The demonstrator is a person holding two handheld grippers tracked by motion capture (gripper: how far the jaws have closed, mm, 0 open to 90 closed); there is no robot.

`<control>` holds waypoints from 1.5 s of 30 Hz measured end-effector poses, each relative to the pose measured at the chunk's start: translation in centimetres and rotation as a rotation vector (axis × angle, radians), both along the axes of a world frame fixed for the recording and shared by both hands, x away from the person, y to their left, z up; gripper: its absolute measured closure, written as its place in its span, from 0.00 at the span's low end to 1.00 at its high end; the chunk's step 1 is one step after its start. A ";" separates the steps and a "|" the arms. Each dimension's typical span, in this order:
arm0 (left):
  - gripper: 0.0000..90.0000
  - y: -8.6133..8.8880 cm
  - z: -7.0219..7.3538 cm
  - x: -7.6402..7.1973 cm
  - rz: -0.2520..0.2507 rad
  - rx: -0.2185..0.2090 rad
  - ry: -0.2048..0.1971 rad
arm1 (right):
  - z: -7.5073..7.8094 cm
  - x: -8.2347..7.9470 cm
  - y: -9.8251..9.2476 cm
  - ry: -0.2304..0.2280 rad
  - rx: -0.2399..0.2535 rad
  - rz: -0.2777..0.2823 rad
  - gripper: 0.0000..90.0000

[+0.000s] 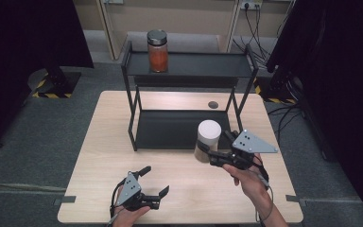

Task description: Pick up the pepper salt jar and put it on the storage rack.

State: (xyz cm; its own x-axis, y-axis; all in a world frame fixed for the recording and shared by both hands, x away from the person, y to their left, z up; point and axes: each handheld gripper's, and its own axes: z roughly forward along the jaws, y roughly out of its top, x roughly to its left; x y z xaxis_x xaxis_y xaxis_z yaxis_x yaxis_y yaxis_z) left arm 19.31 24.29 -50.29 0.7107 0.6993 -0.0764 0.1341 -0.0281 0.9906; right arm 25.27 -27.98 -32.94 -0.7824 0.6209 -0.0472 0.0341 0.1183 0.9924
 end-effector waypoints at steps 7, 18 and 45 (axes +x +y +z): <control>0.04 0.0 0.0 0.0 0.000 0.001 -0.001 | 1.5 0.7 0.4 -0.001 0.005 0.016 0.39; 0.04 0.0 0.0 0.0 0.000 0.002 -0.001 | 3.7 1.9 1.2 -0.004 0.017 0.034 0.39; 0.04 0.1 -0.1 0.1 0.001 0.004 -0.002 | 8.9 4.8 3.1 -0.016 0.031 0.010 0.39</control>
State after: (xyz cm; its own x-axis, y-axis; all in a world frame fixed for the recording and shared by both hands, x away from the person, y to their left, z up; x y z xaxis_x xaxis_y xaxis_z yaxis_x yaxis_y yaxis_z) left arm 19.38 24.36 -50.36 0.7098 0.7007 -0.0726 0.1326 -0.0317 0.9907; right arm 30.10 -24.92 -24.06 -0.7878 0.6146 -0.0403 0.0176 0.0879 0.9960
